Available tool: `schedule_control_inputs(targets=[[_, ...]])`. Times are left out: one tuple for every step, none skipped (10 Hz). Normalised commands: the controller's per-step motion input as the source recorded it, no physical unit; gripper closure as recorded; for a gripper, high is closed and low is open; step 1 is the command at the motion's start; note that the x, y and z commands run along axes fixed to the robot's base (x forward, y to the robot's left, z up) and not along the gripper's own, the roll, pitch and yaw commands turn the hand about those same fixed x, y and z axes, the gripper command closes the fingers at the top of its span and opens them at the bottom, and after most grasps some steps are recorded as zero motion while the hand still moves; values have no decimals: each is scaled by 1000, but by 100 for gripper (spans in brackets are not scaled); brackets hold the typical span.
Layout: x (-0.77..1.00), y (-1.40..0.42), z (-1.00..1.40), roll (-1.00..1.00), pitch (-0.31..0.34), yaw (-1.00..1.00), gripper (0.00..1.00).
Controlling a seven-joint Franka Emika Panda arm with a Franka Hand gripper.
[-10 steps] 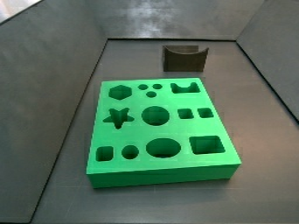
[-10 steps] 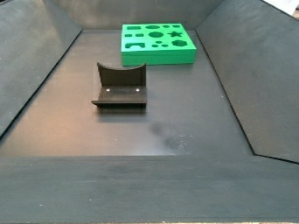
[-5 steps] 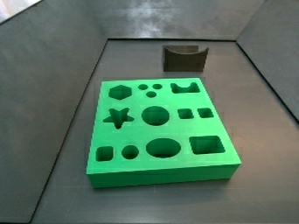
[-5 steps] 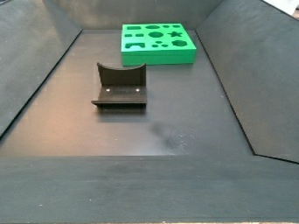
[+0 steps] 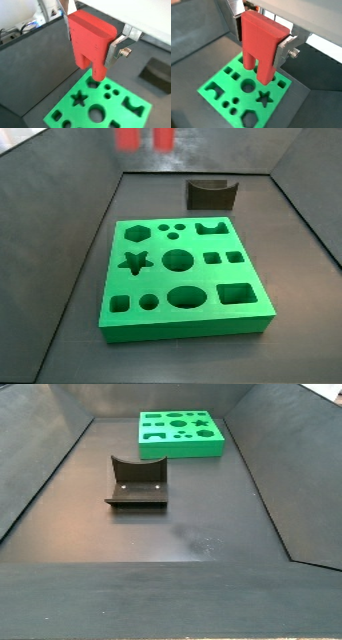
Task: Pick up the square-circle object. Move up. Move to above the board. Insert the square-circle object.
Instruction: Insert the square-circle object.
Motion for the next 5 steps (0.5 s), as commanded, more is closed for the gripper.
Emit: schedule_control_inputs(targets=[[-394, -594, -951, 103, 0, 340, 100], [-377, -611, -909, 106, 0, 354, 100], [-391, -737, -929, 139, -26, 263, 100], [-226, -854, -1000, 186, -34, 206, 100], [94, -729, -874, 201, 47, 0, 100]])
